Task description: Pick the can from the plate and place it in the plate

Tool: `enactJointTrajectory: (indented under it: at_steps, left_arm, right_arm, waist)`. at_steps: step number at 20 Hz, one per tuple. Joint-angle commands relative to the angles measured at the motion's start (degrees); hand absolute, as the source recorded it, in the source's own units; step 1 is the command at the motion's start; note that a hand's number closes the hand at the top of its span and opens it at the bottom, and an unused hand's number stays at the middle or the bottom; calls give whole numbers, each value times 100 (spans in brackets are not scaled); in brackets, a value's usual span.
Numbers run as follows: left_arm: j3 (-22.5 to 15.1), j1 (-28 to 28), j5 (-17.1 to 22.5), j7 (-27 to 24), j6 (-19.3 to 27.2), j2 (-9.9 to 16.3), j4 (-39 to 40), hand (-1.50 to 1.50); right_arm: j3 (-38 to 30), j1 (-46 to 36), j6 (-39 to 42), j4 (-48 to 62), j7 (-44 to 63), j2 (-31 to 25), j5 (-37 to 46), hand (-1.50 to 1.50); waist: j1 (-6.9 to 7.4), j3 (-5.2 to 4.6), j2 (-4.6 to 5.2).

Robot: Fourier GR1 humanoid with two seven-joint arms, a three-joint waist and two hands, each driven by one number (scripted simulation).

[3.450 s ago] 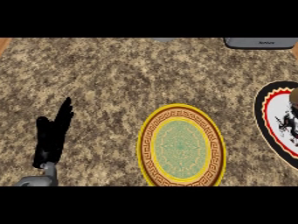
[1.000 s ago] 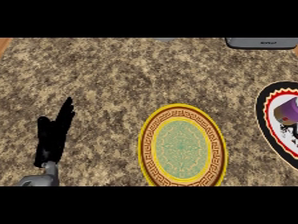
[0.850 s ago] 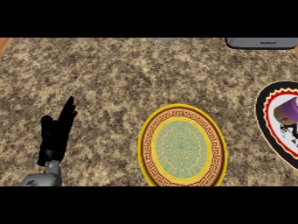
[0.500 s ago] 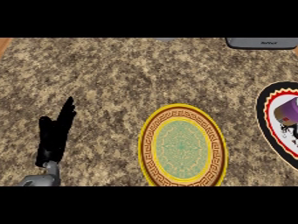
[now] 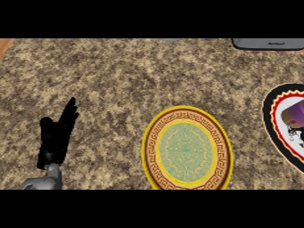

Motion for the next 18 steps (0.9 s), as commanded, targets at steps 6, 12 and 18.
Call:
enactJointTrajectory:
  at_steps: [6,12,18]
  left_arm:
    - [-151,231,18,55,-100,-69,-245,0]
    - [63,293,131,-61,-162,66,-157,0]
    - [-25,288,65,-44,-114,-1,-244,0]
  right_arm:
    - [-191,10,368,273,-334,-409,-188,-150]
    - [-311,322,388,333,-621,-470,-323,-150]
    - [-463,417,-7,411,-480,-509,-441,-150]
  waist:
    - [65,14,11]
    - [47,17,12]
    - [92,29,19]
